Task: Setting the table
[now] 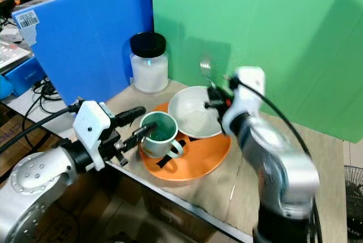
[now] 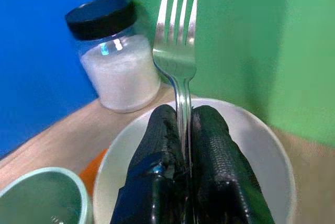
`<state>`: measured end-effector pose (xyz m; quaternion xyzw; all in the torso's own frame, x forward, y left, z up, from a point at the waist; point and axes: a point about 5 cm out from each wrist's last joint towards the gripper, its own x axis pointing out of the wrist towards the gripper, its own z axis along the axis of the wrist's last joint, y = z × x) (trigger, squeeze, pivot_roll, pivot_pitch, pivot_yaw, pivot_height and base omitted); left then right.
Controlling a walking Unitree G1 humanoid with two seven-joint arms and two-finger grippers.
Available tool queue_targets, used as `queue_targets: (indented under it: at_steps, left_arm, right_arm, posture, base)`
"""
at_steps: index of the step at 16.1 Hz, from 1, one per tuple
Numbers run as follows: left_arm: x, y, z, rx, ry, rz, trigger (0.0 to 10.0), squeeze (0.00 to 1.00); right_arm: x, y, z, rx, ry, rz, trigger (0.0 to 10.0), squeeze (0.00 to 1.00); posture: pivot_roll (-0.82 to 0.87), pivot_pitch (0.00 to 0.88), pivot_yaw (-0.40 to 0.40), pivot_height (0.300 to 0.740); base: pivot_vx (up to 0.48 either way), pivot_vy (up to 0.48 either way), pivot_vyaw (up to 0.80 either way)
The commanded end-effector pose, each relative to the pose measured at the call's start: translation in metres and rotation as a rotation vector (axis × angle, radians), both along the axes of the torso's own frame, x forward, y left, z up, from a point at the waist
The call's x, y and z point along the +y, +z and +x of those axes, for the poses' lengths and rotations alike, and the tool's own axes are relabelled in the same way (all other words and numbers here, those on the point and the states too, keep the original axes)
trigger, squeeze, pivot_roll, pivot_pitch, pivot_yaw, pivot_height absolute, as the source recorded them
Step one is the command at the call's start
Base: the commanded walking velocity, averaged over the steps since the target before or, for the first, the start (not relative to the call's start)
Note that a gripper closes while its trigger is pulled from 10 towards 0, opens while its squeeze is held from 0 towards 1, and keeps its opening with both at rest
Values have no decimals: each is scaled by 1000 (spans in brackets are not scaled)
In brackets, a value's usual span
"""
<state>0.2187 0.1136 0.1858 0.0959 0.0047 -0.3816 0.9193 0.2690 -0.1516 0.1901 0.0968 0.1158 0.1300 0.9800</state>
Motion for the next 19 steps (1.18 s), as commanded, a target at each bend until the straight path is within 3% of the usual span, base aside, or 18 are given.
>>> queue_targets:
  at_steps: [1, 5, 9, 12, 19]
  left_arm:
    - [1, -2, 1, -4, 20, 7, 10000, 0]
    - [2, -4, 3, -17, 78, -6, 10000, 0]
    - [4, -4, 4, -44, 116, 6, 10000, 0]
    - [6, -4, 8, -56, 171, -7, 10000, 0]
    - [4, 5, 11, -95, 189, -27, 10000, 0]
  right_arm:
    - [-6, 9, -5, -60, -44, 19, 10000, 0]
    - [-7, 8, -20, -136, -142, -36, 10000, 0]
    - [-5, 2, -24, -126, -154, -102, 10000, 0]
    - [-5, 4, -26, -158, -170, -110, 10000, 0]
    - [-7, 8, -30, -179, -195, -125, 10000, 0]
  posture:
    - [123, 0, -7, 740]
    - [122, 0, -1, 740]
    - [122, 0, 1, 740]
    - [124, 0, 4, 740]
    - [124, 0, 2, 740]
  base:
    - [0, 0, 0]
    - [0, 0, 0]
    - [0, 0, 0]
    - [0, 0, -719]
    - [0, 0, -800]
